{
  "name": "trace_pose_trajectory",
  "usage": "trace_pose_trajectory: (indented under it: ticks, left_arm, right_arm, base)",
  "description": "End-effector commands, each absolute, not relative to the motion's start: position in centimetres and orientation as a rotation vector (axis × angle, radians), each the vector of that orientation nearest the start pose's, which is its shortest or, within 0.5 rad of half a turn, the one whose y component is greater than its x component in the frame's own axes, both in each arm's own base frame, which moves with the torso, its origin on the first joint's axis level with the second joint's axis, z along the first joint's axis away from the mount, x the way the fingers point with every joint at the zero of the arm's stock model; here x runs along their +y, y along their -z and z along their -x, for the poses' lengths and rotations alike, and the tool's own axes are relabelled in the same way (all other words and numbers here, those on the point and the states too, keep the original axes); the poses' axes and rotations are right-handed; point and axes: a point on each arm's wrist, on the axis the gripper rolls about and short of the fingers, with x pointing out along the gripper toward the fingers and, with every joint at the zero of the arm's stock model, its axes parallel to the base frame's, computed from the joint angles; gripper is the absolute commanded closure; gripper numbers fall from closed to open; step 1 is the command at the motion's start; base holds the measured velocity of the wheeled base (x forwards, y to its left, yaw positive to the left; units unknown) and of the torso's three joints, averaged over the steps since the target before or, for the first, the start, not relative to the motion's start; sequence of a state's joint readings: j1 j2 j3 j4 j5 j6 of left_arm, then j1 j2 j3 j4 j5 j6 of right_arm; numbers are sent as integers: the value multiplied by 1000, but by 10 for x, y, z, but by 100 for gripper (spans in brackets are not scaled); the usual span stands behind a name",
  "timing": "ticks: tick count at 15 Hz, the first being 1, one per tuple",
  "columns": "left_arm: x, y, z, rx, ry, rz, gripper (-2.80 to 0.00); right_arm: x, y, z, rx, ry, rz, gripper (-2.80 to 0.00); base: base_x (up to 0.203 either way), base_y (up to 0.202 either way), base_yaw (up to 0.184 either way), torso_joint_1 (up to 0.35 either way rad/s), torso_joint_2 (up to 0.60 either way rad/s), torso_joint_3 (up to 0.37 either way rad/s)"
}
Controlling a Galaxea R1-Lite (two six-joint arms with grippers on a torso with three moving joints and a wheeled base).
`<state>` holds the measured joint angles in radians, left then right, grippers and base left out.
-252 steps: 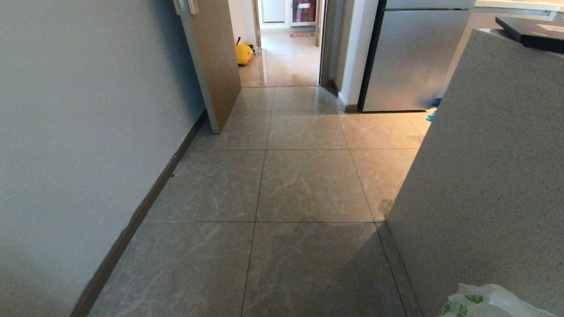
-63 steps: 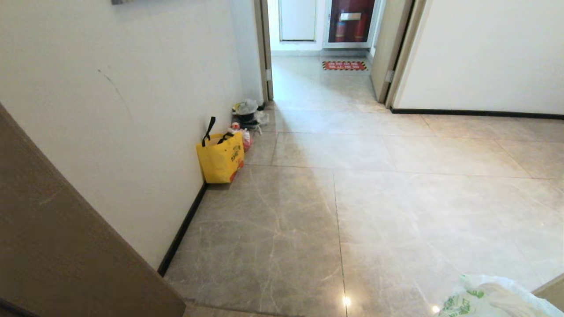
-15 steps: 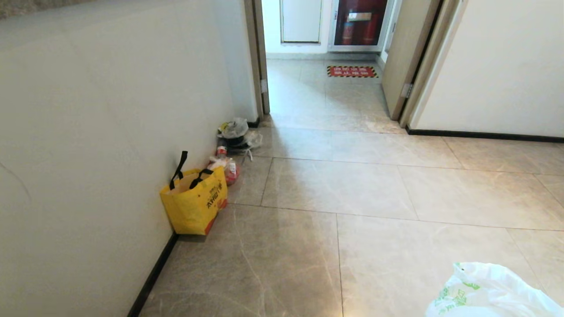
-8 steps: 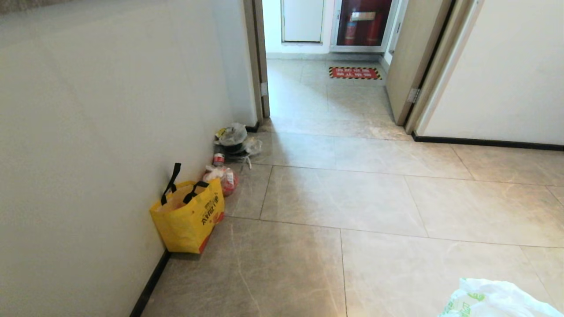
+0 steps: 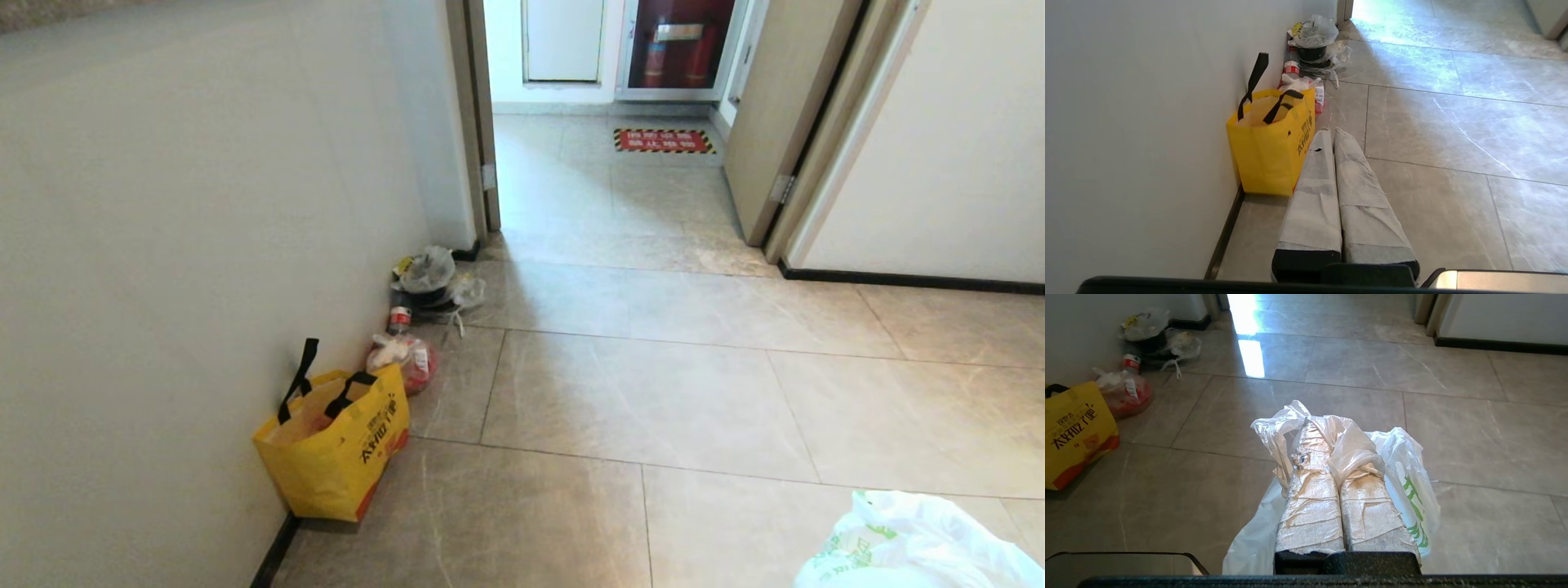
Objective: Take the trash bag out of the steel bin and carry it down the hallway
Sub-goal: Put the trash bag at the door
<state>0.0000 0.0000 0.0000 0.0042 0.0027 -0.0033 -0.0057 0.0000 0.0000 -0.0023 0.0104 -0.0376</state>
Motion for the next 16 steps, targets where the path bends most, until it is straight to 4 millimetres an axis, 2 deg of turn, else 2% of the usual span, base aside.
trace_pose_trajectory:
  ticks: [1,16]
  left_arm:
    - [0,-75,23,5,-3,3,0]
    - [0,-75,23,5,-3,5,0]
  right_arm:
    - [0,-76,23,-2,-5,38,0]
    - [0,-76,23,-2,-5,38,0]
  base:
    - [190,0,-1,7,1,0]
    - [193,0,0,2,3,2]
